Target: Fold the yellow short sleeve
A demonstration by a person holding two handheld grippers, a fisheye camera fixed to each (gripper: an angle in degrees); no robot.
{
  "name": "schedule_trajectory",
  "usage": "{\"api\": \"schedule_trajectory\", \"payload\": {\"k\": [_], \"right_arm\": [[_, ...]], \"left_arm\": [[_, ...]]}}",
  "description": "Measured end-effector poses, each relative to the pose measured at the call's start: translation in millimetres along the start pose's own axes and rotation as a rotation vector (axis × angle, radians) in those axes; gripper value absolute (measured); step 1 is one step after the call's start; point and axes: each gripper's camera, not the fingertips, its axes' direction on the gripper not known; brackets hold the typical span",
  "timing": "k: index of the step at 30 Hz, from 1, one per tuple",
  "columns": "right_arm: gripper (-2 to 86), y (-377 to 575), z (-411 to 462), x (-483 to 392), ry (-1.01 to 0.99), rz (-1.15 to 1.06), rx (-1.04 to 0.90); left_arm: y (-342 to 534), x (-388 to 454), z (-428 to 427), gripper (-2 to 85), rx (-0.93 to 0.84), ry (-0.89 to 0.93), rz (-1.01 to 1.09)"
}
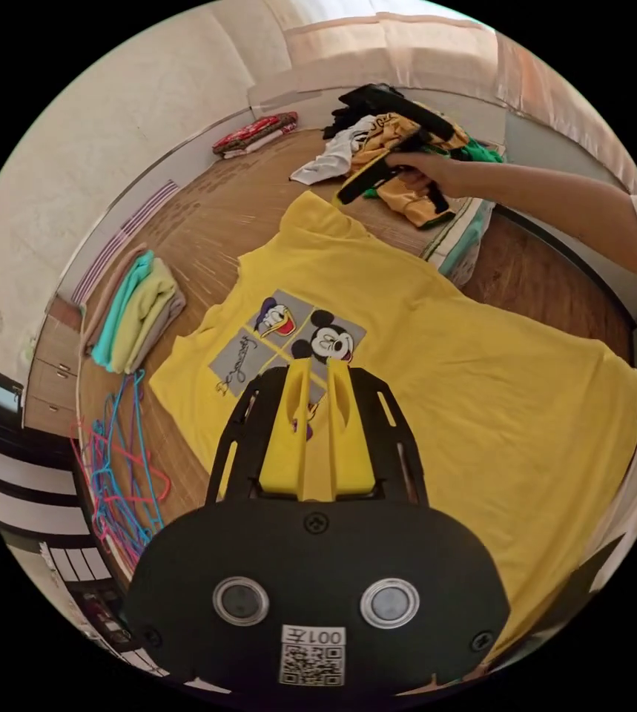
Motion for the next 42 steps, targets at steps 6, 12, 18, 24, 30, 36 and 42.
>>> {"api": "schedule_trajectory", "payload": {"k": [6,12,18,24,30,36,42], "right_arm": [[4.4,-41.8,27.3,5.0,0.005,-0.010,-0.012],[2.3,-41.8,-3.3,-16.6,0.221,0.019,0.119],[3.5,-57.2,-9.2,-39.5,0.118,-0.201,0.025],[7.3,-80.3,-18.7,32.2,0.091,0.000,0.013],[11.5,-106.4,5.9,57.3,0.105,0.077,-0.072],[9.5,-104.5,-21.4,76.5,0.114,0.203,0.031],[8.9,-122.6,-3.6,70.3,0.106,0.126,-0.076]], "left_arm": [[-64.2,4.5,32.6,4.8,-0.059,0.037,0.037],[-151.4,-19.5,48.9,4.8,0.046,0.040,-0.020],[-261.8,-56.0,89.1,2.6,0.134,0.216,-0.146],[-322.6,-69.3,128.9,-1.2,0.006,0.181,-0.136],[-347.1,-64.8,132.2,-1.2,0.041,0.150,-0.118],[-374.8,-70.5,132.0,-0.9,0.043,0.161,-0.114],[-398.4,-74.5,131.0,-0.9,0.042,0.160,-0.112]]}}
